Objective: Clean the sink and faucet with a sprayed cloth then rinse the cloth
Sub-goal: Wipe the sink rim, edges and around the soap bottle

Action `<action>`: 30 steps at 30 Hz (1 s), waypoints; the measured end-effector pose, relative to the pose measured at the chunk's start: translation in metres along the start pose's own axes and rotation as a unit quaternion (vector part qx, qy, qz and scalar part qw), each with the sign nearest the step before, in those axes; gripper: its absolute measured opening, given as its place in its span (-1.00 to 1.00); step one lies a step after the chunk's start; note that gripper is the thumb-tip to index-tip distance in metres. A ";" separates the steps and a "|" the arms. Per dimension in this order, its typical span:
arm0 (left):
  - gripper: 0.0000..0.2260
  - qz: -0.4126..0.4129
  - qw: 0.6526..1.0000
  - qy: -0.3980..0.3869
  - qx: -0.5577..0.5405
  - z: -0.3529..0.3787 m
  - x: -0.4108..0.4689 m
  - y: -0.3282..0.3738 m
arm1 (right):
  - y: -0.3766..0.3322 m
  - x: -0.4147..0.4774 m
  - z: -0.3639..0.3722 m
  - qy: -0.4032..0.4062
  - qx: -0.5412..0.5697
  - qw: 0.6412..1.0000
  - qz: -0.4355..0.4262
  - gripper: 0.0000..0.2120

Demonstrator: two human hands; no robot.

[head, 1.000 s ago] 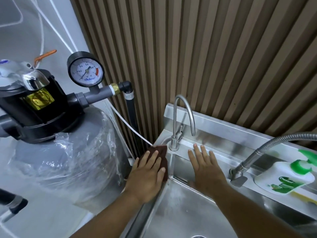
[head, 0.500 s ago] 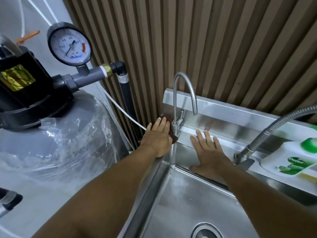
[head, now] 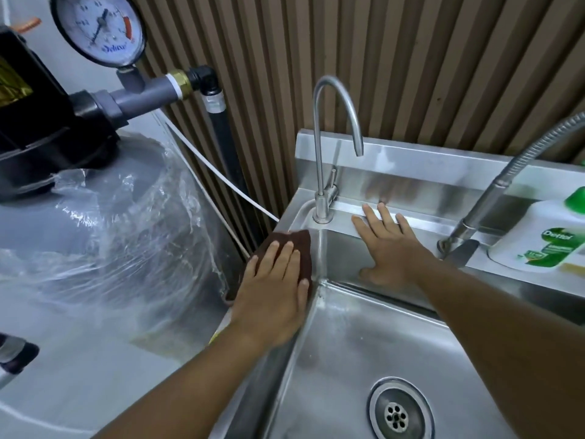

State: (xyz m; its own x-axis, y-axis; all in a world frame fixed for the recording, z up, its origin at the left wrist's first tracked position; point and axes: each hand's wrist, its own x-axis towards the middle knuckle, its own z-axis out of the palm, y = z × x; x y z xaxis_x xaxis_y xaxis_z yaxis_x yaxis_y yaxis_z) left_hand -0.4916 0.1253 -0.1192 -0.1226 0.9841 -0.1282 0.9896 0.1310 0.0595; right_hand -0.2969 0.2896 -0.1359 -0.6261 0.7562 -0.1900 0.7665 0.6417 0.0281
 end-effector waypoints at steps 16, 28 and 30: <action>-0.41 0.003 0.998 -0.002 0.062 0.011 -0.047 -0.007 | 0.000 0.000 -0.001 -0.007 0.004 1.000 0.007 -0.03; -0.37 -0.030 0.996 -0.058 0.061 -0.013 0.082 0.022 | -0.001 0.000 -0.001 -0.011 0.001 1.000 0.014 -0.03; -0.36 -0.024 0.998 -0.040 0.041 -0.011 0.064 0.019 | -0.001 0.000 0.000 -0.009 0.002 1.000 0.012 -0.03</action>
State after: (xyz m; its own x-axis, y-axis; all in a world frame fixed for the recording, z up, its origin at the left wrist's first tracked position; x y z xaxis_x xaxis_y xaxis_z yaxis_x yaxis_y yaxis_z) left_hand -0.4814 0.1917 -0.1154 -0.1666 0.9640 -0.2074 0.9860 0.1642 -0.0289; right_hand -0.2973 0.2887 -0.1356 -0.6046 0.7692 -0.2070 0.7820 0.6226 0.0292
